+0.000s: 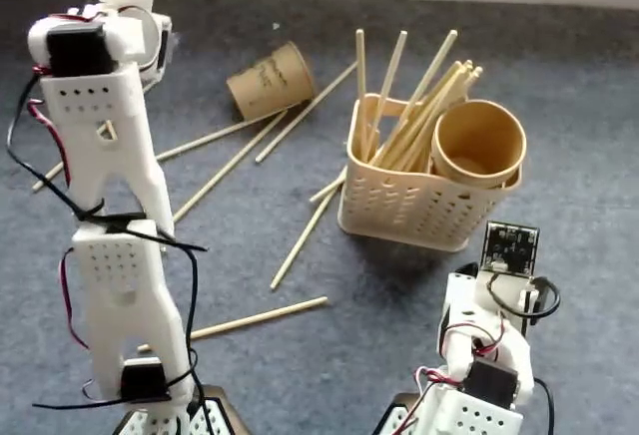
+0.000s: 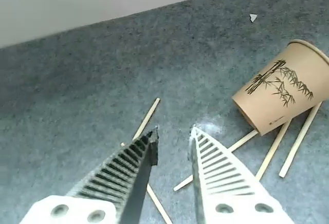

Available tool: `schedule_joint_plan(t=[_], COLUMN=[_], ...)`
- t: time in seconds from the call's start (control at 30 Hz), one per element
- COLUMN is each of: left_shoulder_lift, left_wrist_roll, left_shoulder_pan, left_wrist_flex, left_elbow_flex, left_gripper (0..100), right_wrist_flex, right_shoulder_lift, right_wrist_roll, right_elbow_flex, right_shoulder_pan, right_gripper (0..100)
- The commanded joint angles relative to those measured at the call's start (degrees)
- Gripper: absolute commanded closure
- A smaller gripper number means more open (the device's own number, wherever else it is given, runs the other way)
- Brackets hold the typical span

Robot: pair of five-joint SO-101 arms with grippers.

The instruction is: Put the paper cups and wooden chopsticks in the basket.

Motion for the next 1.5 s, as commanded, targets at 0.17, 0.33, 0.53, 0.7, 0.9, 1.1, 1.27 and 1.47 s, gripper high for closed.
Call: schedule_joint_plan(t=[0.17,0.33,0.53,0.7,0.9,1.1,1.27,1.47], left_shoulder_lift=[13.32,22.29,26.24,29.05,33.45,31.87,27.65,21.76], left_wrist_roll=[0.97,2.99,2.99,2.90,2.90,2.90,2.90,2.90], left_shoulder_pan=[5.85,8.57,8.31,5.85,-0.13,-5.93,-3.30,5.23], left_wrist_flex=[-18.73,-21.27,-14.68,-13.27,-13.01,-10.81,-9.58,-14.59], left_elbow_flex=[0.13,0.04,0.04,0.04,-0.04,-7.96,-8.04,-7.96], left_gripper=[86,86,87,87,87,87,87,86], right_wrist_flex=[-1.63,-1.63,-1.71,-1.71,-1.63,-1.63,-1.71,-1.71], right_shoulder_lift=[-0.31,-0.31,-0.31,-0.31,-0.31,-0.31,-0.31,-0.31], right_wrist_roll=[0.88,0.88,0.88,0.88,0.88,0.88,0.88,0.88], right_elbow_flex=[5.85,5.85,5.85,5.85,5.85,5.85,5.85,5.85], right_shoulder_pan=[-0.40,-0.40,-0.40,-0.40,-0.31,-0.40,-0.40,-0.40], right_gripper=[66.3,66.3,66.3,66.3,66.3,66.3,66.3,66.3])
